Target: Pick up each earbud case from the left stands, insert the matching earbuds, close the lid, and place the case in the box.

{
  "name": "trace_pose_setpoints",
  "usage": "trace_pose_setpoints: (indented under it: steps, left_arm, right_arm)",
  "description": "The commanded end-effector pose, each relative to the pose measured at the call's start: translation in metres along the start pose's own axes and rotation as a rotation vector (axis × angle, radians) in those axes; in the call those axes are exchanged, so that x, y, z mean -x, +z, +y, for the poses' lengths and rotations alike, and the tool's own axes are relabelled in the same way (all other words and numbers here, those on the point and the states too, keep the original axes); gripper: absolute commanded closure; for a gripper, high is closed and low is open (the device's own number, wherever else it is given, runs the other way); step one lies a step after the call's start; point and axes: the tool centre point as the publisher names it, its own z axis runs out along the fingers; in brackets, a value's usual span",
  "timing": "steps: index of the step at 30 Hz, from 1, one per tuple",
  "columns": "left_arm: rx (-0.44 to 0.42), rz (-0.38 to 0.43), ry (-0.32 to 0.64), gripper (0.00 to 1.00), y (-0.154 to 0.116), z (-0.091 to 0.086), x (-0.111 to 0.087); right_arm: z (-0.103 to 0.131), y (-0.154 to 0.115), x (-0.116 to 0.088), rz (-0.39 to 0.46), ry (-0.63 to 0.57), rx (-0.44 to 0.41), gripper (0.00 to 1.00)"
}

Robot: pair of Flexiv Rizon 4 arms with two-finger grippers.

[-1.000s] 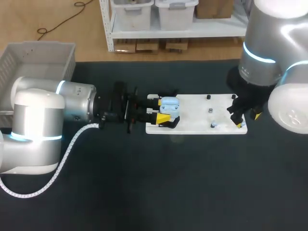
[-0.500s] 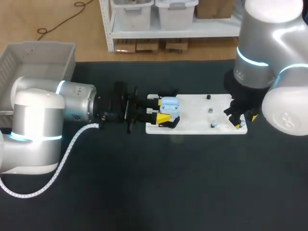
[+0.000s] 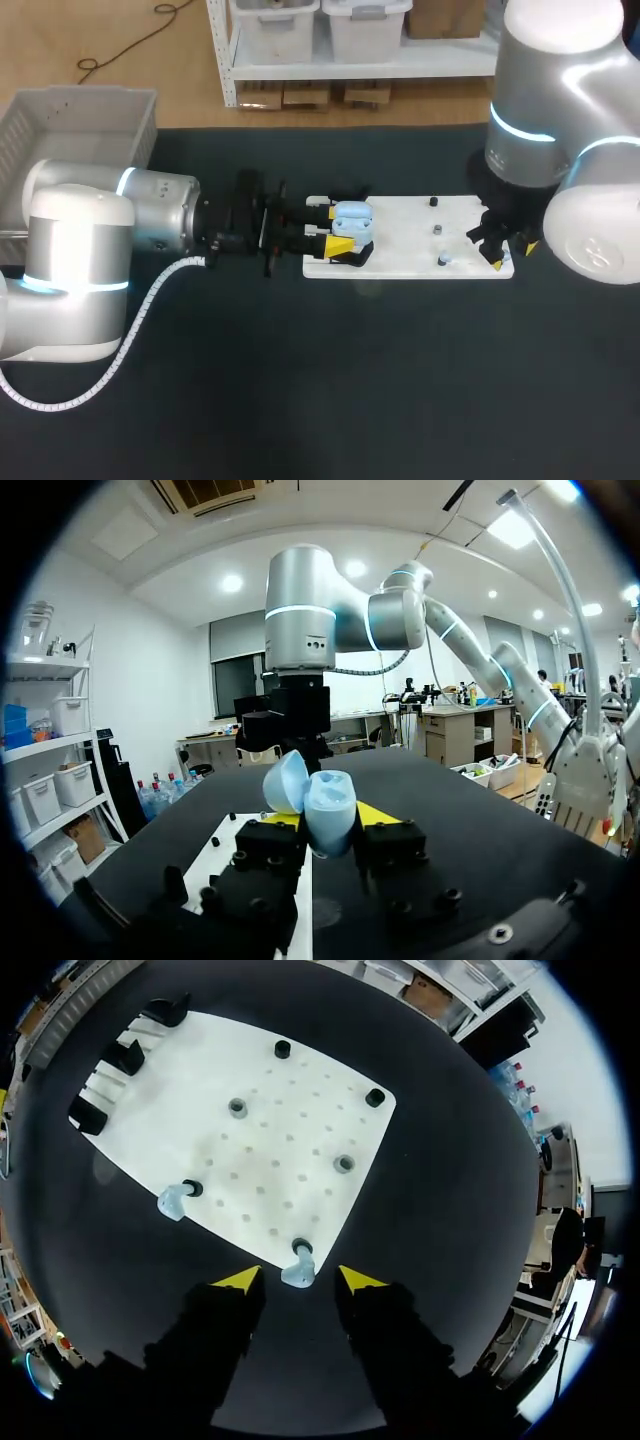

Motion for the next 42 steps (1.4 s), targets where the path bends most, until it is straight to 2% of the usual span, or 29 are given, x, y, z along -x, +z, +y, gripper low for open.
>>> trace_pose_setpoints:
  steps: [1,16,27,30,37,42]
  left_arm:
    - [-0.003,-0.001,0.001,1.00,-0.0002,0.0008,-0.0006]
    - [-0.003,-0.001,0.001,1.00,-0.0002,0.0008,-0.0006]
    - [-0.003,-0.001,0.001,1.00,-0.0002,0.0008,-0.0006]
    - [-0.003,-0.001,0.001,1.00,-0.0002,0.0008,-0.0006]
    - [-0.003,-0.001,0.001,1.00,-0.0002,0.0008,-0.0006]
    - [-0.003,-0.001,0.001,1.00,-0.0002,0.0008,-0.0006]
  right_arm:
    - [0.0001,0.0020,-0.0007,-0.006,0.003,-0.003,0.56]
    - [-0.0012,0.0074,0.0018,-0.004,-0.002,-0.015,0.64]
    - [-0.0021,0.0103,0.0014,0.001,-0.002,-0.020,0.65]
    - [-0.0020,0.0103,0.0014,0.000,-0.003,-0.022,0.73]
    - [-0.0010,0.0104,0.0019,0.003,-0.007,-0.026,0.75]
    - [0.0002,0.0108,0.0023,0.006,-0.011,-0.030,0.95]
